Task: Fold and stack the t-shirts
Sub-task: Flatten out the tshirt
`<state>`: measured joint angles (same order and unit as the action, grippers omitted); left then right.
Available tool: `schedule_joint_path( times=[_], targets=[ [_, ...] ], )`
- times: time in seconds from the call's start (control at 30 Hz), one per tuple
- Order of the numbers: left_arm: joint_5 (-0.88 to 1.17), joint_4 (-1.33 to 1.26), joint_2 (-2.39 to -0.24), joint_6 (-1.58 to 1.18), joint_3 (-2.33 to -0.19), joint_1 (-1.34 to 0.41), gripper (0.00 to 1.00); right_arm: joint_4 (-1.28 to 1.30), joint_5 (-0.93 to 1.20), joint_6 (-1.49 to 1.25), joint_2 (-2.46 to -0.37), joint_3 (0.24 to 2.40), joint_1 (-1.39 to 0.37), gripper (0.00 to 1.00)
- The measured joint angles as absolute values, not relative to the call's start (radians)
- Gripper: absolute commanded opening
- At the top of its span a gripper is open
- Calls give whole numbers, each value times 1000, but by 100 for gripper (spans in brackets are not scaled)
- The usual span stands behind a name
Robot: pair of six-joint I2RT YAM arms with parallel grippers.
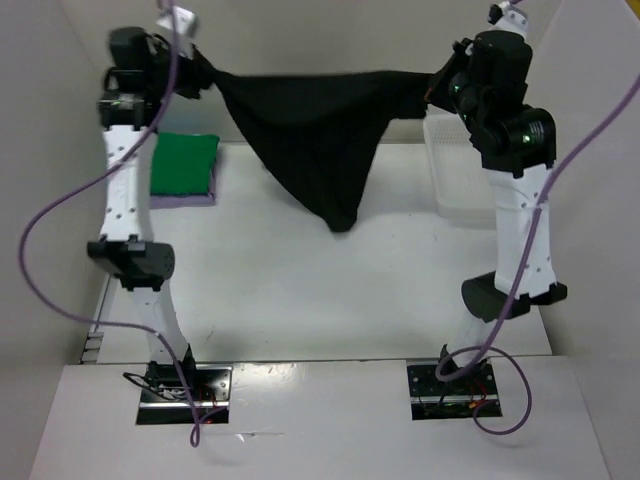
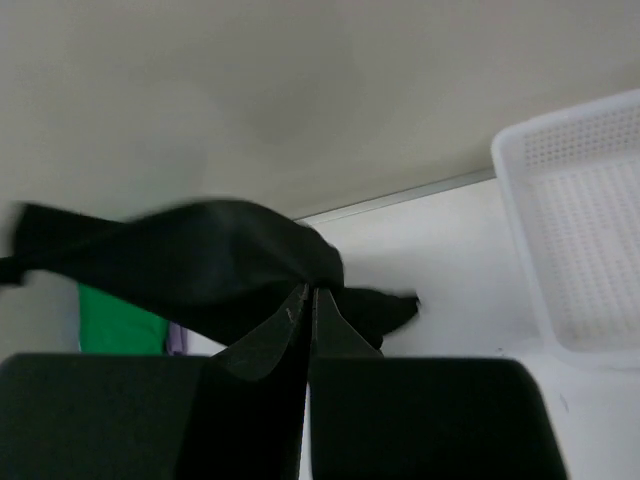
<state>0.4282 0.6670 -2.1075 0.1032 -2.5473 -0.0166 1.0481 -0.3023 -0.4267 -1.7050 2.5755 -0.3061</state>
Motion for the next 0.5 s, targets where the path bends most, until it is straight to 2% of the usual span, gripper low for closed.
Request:
schedule_joint_path(
  times=[0.13, 0.23, 0.3, 0.4, 0.5],
  targets=[
    [426, 661, -1855, 143, -2503, 45, 0, 1050, -268, -422, -1773, 2604, -306, 0],
    [472, 661, -1704, 218, -2343, 27, 0, 1036, -245, -423, -1730, 2468, -305, 0],
    [492, 659, -1620, 277, -2177, 17, 0, 1002, -222, -434, -1649, 2267, -305, 0],
    [488, 637, -1526, 376, -1827, 17, 7, 858, -155, -477, -1435, 1761, -305, 0],
    [434, 611, -1514, 466, -1441, 8, 12, 774, -72, -540, -1273, 1350, -306, 0]
  ],
)
